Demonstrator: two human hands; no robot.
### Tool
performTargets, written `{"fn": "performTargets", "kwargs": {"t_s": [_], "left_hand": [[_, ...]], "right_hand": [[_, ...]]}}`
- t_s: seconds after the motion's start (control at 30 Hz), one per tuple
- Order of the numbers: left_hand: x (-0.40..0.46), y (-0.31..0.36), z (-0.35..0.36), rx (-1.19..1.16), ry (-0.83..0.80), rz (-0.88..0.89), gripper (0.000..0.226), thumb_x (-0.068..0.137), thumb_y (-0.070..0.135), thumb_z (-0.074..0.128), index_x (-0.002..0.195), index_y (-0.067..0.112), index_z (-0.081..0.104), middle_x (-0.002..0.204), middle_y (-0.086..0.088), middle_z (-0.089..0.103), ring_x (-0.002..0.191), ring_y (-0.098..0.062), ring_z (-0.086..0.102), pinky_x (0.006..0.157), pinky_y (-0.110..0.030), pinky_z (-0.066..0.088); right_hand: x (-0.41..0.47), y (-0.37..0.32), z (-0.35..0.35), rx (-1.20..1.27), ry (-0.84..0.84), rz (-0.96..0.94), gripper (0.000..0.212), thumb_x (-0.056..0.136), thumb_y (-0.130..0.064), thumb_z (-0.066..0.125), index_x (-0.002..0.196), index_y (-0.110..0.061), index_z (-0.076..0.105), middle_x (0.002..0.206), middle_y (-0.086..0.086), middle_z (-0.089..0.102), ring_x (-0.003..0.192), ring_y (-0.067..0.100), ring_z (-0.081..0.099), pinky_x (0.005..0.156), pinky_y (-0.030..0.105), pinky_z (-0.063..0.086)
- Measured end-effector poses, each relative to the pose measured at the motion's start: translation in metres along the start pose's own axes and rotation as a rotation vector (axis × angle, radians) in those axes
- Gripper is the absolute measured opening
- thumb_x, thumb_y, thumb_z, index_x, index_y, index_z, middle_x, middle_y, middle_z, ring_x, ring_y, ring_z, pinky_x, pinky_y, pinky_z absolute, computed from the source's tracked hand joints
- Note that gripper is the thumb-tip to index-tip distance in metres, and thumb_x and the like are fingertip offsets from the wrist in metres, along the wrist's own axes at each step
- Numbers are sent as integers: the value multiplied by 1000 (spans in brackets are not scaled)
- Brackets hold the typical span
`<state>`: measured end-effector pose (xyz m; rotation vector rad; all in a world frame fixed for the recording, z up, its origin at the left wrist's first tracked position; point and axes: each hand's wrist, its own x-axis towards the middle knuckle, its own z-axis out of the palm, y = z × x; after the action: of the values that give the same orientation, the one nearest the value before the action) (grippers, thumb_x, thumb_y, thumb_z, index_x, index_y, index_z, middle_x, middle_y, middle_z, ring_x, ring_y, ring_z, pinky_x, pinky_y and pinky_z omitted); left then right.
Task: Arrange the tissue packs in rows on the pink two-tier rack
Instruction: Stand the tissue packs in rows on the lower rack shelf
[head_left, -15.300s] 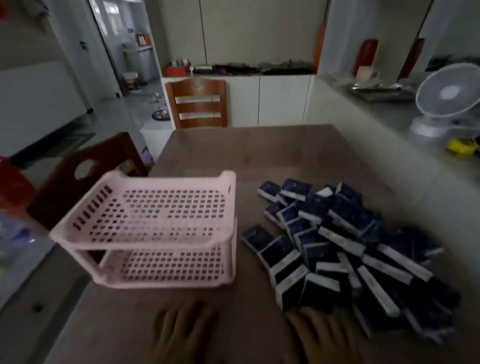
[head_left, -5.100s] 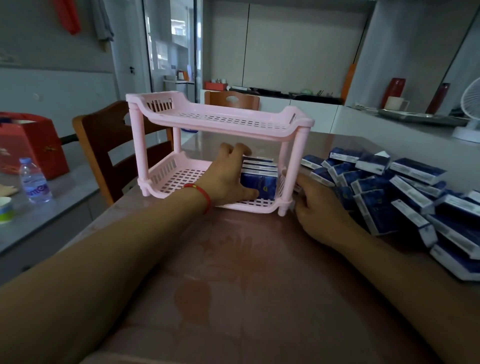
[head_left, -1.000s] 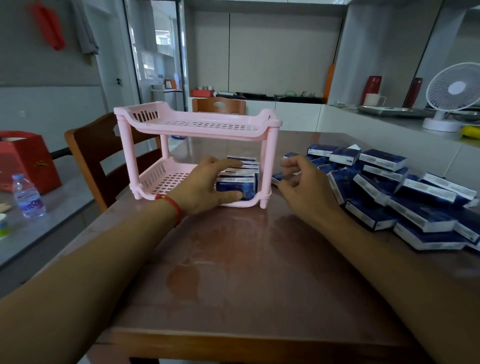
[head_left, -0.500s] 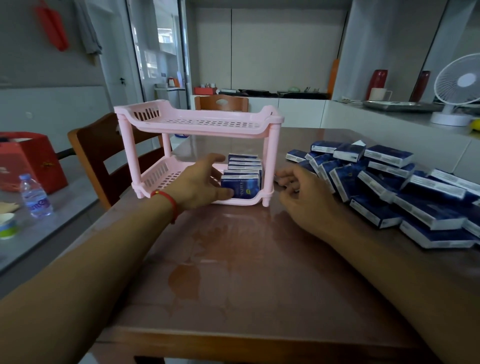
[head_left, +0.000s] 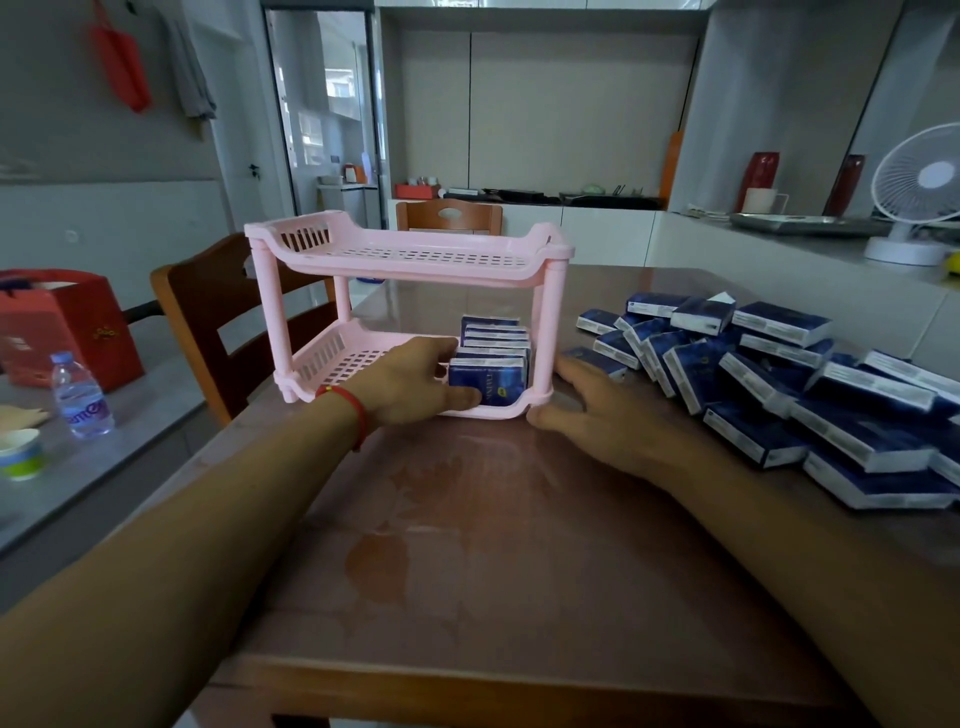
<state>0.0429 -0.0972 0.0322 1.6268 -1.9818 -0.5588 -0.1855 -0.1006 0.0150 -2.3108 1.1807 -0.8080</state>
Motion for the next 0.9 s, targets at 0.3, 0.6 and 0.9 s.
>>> {"fn": "performTargets", "kwargs": {"t_s": [0.3, 0.6, 0.9], "left_hand": [[-4, 7, 1, 3, -90, -11, 54, 96, 20, 62, 146, 21, 41, 141, 2, 55, 114, -10, 52, 98, -20, 32], [-4, 15, -3, -144, -138, -94, 54, 80, 13, 61, 132, 21, 48, 115, 2, 55, 104, -17, 47, 86, -24, 33], [40, 17, -2, -895, 129, -344, 54, 91, 46, 48, 138, 18, 49, 152, -11, 44, 134, -30, 46, 109, -39, 44]], "right_hand": [[5, 2, 2, 180, -48, 58, 62, 88, -13, 71, 143, -24, 47, 137, -12, 53, 125, 5, 49, 109, 26, 38], [7, 7, 2, 248, -90, 102, 79, 88, -8, 69, 153, -28, 29, 154, -10, 41, 141, 7, 38, 119, 39, 32], [18, 12, 2, 227, -151, 134, 82, 85, -25, 68, 152, -39, 23, 153, -18, 37, 138, 8, 38, 117, 38, 34]]}}
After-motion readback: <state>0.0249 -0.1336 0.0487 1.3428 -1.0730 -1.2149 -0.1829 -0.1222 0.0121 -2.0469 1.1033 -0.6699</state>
